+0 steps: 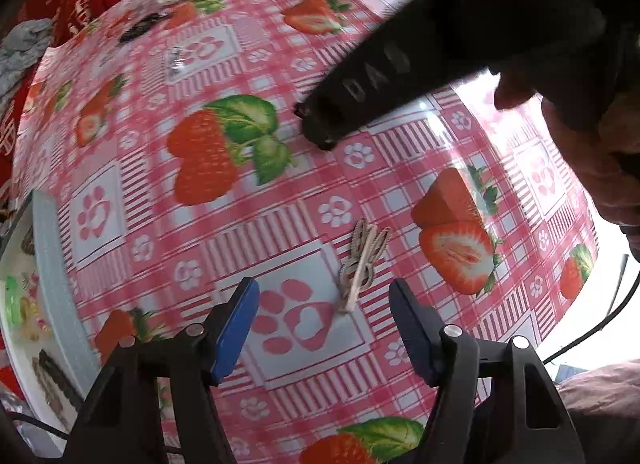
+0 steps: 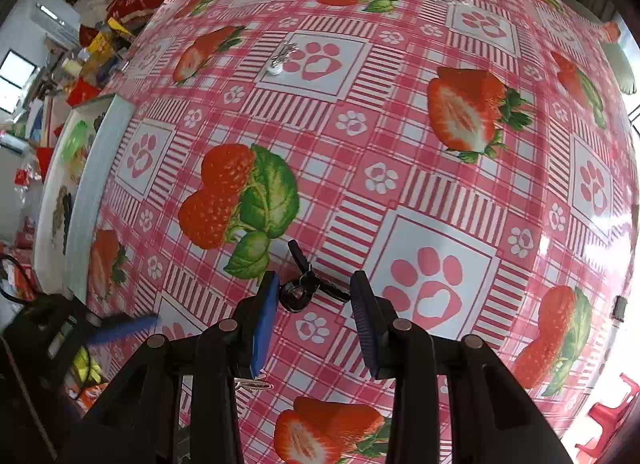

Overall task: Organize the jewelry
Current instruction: 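Grasp the small silver hair clip with the left tool while the right tool grasps the black claw clip, then carry the silver clip with the left tool while the right tool carries the claw clip to the tray, then open the left tool to drop the silver clip while the right tool releases the claw clip in the tray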

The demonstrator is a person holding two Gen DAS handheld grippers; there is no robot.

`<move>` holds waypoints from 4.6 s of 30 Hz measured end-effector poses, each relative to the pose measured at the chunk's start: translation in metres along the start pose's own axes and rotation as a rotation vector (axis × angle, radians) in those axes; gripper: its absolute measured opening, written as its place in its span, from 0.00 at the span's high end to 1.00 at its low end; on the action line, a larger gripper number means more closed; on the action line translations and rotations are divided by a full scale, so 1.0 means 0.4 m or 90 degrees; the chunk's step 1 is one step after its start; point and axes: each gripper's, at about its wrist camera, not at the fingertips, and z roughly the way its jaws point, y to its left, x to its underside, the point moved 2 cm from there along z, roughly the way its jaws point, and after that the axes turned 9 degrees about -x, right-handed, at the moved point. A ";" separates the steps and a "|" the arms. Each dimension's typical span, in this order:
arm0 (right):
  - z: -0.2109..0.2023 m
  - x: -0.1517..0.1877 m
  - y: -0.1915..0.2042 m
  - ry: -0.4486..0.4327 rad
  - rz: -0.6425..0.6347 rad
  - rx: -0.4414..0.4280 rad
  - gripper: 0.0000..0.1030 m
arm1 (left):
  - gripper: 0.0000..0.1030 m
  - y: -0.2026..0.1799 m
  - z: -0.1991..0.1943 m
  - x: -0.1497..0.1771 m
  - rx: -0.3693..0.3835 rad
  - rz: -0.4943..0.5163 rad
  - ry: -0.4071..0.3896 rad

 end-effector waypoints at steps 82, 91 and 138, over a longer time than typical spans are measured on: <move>0.286 -0.087 0.737 0.148 -0.324 -0.054 0.62 | 0.76 0.603 -0.048 0.473 -0.119 -0.547 0.053; 0.322 -0.082 0.753 0.156 -0.322 -0.047 0.62 | 0.76 0.601 -0.028 0.470 -0.121 -0.532 0.067; 0.163 -0.158 0.675 0.089 -0.162 -0.123 0.38 | 0.04 0.634 -0.170 0.439 -0.187 -0.515 0.053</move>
